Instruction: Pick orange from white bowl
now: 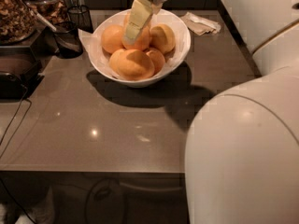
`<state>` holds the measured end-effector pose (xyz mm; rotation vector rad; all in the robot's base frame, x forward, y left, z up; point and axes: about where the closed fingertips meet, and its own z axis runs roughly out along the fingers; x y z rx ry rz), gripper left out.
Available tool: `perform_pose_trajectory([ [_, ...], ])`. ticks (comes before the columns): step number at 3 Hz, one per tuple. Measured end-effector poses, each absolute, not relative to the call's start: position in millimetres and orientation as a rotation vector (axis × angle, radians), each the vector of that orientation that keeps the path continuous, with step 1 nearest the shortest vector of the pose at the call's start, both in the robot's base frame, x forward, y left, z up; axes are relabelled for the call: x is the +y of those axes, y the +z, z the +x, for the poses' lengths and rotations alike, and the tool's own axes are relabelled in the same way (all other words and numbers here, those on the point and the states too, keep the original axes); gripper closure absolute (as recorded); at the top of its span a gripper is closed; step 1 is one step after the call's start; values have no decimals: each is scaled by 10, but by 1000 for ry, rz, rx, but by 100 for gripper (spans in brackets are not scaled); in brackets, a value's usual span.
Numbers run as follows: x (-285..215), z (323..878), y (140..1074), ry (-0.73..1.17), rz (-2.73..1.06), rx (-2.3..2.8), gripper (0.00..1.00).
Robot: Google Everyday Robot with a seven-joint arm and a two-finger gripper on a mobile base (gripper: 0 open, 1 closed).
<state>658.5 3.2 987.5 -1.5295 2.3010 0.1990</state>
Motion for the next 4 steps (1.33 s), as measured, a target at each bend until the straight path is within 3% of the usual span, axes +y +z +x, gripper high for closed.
perform_pose_trajectory([
  [1,38,6699,9818,207,-1510,2322,29],
  [4,258,6833,9552,257,-1521,2384,26],
])
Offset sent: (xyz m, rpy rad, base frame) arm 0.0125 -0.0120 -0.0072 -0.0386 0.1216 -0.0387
